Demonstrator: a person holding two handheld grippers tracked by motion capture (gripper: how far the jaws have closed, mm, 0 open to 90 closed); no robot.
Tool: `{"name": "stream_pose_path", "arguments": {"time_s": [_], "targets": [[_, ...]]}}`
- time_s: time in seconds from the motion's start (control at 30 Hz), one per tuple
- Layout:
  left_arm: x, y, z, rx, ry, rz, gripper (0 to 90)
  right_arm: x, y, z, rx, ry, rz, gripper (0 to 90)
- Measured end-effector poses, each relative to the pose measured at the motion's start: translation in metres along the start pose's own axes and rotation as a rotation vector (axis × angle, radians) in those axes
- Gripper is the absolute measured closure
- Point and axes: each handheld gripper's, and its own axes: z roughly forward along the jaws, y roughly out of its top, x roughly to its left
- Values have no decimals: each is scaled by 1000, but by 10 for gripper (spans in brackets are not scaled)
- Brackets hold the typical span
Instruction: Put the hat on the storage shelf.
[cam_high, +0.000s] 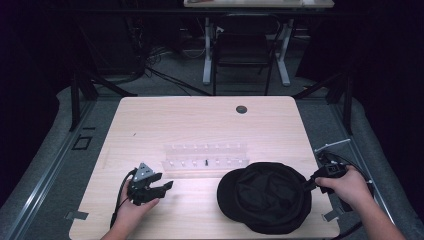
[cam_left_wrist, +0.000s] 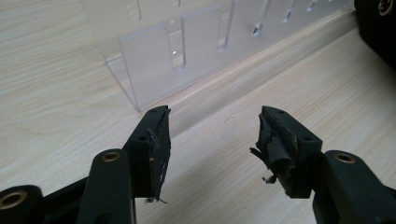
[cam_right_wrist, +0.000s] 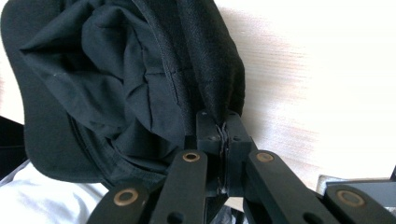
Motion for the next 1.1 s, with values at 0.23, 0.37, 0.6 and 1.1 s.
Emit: {"name": "stream_pose_path", "arguments": {"time_s": [0.23, 0.37, 0.6, 1.1], "targets": [[0, 0, 0, 2, -1, 3, 439, 4, 1, -3, -19, 36, 25, 885], [0, 0, 0, 1, -1, 2, 439, 6, 2, -9, 9, 51, 16, 885], [-1, 0, 0, 0, 0, 3, 439, 12, 2, -18, -9, 83, 29, 886], [-1, 0, 0, 7, 0, 6, 439, 43, -1, -47, -42, 87, 19, 886]]}}
